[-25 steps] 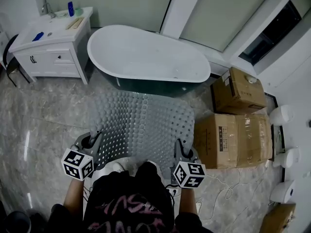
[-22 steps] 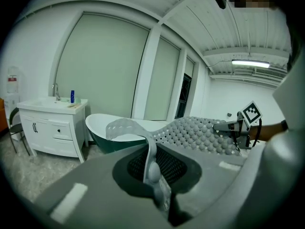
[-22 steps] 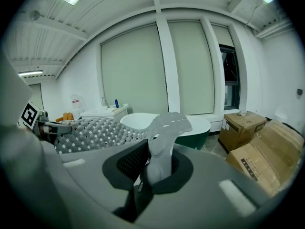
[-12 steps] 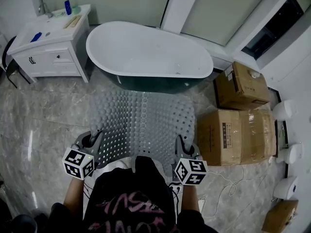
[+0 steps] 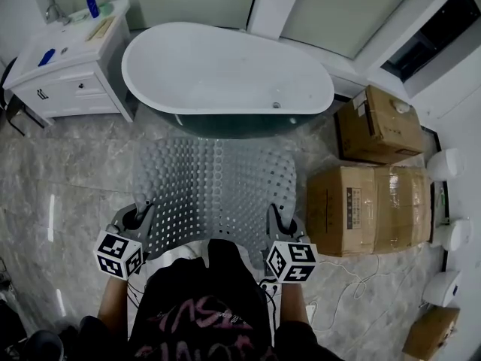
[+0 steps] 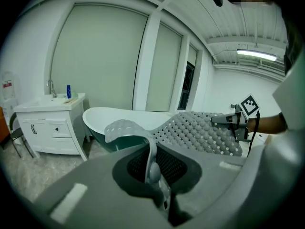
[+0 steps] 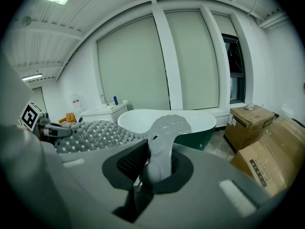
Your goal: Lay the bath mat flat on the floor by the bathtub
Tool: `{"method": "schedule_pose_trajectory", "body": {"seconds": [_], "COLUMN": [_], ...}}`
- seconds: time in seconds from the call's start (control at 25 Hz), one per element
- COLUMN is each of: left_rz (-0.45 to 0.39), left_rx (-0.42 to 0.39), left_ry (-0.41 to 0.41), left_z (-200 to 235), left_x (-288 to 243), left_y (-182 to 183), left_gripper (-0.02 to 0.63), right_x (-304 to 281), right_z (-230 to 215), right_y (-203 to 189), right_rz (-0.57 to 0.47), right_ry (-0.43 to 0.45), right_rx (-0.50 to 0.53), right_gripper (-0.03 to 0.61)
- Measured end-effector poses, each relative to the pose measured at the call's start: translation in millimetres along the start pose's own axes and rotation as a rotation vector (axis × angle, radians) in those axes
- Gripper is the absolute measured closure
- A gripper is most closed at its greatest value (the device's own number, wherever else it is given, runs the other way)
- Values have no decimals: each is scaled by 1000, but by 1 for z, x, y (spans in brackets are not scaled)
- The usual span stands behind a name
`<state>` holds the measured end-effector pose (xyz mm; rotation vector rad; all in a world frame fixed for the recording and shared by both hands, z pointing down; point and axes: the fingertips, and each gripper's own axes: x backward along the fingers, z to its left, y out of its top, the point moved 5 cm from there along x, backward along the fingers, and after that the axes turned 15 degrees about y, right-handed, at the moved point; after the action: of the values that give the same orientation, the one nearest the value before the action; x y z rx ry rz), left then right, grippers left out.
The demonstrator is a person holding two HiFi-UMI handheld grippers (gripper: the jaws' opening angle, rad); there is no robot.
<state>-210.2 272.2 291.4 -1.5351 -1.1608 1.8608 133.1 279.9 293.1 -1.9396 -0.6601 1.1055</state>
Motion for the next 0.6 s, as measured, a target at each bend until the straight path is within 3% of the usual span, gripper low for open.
{"method": "schedule_pose_trajectory", "body": {"seconds": [0.6], "left_rz": [108], "left_rx": [10], "left_ry": [52], "left_z": [-21], "left_x": [-77], "left_y": [19], "left_gripper": [600], "right_x": [-55], "right_z": [-84], "right_y": [14], "right_rz": [61], "right_ry": [52], "right_rx": [-44], "right_gripper": [523]}}
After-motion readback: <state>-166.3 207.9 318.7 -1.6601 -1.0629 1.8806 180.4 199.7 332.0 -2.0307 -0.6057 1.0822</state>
